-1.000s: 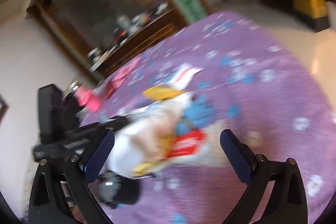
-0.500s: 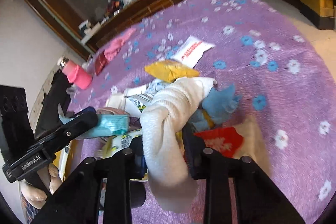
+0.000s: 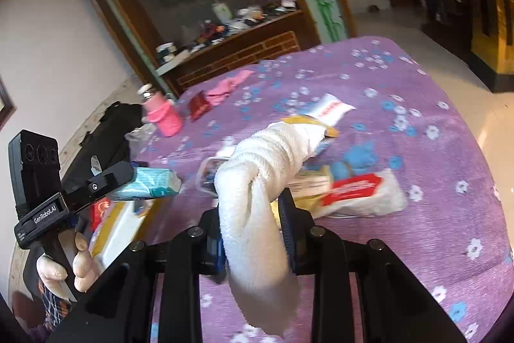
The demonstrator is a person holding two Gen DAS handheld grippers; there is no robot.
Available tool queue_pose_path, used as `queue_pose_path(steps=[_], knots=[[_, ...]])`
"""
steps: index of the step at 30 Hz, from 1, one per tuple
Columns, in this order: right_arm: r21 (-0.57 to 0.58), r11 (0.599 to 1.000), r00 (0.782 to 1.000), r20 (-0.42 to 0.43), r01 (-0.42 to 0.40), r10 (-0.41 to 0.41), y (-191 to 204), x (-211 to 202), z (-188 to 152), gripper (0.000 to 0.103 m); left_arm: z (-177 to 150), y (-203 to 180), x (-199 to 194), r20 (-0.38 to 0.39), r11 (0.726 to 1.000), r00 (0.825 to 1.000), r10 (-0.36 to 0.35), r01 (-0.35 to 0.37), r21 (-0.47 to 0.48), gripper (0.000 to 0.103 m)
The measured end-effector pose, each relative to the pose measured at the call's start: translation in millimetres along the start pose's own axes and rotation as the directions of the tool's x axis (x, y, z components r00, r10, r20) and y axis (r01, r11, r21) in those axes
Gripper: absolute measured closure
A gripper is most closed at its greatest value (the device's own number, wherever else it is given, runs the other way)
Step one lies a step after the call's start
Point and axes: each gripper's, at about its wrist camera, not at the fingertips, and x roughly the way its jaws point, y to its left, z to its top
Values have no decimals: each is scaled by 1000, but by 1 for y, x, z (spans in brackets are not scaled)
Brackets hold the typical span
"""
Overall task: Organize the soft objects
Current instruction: 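Carry the towel and blue packet into the foam box and open both tools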
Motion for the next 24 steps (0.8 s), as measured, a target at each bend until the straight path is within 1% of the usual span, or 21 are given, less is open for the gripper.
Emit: queue_pose_path(steps=[4, 8, 11, 16, 18, 21, 24], knots=[[-36, 998, 999, -8, -51, 51, 29, 5, -3, 76, -6, 16, -47, 59, 999, 998, 22, -19, -39, 61], [-66, 993, 995, -40, -98, 95, 56, 22, -9, 76, -19, 37, -89, 111, 995, 991, 78, -71, -65, 60], [-83, 989, 991, -67, -120, 115, 72, 34, -14, 76, -29, 55, -111, 133, 989, 984, 118, -105, -100, 60], [-108, 978, 979, -112, -181, 168, 98, 53, -21, 76, -44, 97, -136, 151, 965, 967, 207, -176, -195, 60], [-114, 972, 973, -135, -205, 189, 107, 62, -23, 76, -51, 113, -146, 157, 951, 956, 248, -209, -228, 60], [-129, 958, 955, -186, -257, 231, 128, 81, -25, 76, -63, 132, -156, 150, 930, 943, 298, -252, -267, 60], [-152, 944, 939, -231, -294, 255, 150, 96, -29, 76, -71, 151, -165, 139, 911, 932, 336, -284, -298, 60]])
